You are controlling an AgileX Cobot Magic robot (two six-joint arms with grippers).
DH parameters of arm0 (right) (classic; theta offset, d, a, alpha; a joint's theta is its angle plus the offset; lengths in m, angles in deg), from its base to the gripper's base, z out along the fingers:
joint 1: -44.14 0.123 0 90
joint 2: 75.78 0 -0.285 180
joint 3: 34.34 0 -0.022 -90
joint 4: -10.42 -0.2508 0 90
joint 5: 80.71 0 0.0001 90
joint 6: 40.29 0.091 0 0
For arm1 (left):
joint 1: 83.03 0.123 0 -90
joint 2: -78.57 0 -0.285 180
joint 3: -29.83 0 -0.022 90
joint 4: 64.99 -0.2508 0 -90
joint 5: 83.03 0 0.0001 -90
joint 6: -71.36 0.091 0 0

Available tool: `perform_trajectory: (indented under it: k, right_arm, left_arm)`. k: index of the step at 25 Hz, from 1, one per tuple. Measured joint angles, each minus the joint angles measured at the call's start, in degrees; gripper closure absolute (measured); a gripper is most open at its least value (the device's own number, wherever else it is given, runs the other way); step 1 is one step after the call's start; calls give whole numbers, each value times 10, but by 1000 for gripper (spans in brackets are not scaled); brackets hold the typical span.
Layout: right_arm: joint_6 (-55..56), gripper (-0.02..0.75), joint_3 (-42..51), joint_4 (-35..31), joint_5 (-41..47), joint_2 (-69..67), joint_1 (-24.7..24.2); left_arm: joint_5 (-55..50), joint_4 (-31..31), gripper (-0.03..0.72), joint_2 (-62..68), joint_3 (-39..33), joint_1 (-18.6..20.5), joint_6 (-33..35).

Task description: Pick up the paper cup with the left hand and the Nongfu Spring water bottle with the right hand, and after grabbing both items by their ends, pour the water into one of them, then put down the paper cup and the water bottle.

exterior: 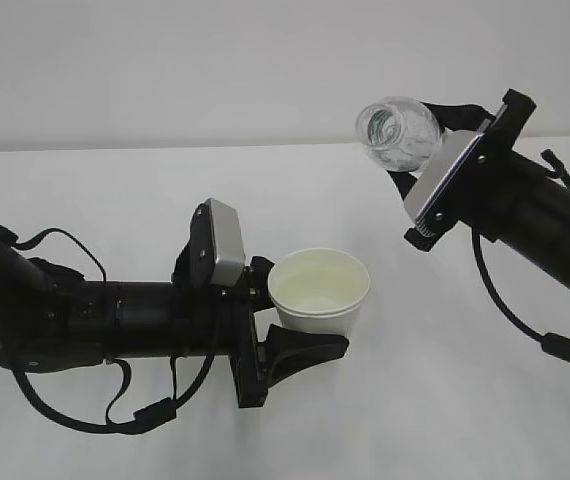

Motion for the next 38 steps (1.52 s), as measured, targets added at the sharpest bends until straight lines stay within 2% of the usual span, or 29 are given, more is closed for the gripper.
perform_trajectory:
  k: [26,32,38]
  right_arm:
    - [127,282,0,-53,0,0,0]
    - [156,282,0,-105,0,0,0]
    - [169,309,0,-130,0,0,0]
  left_arm:
    - [0,0,205,0,0,0,0]
    - [0,0,205,0,0,0,0]
    - [0,0,205,0,0,0,0]
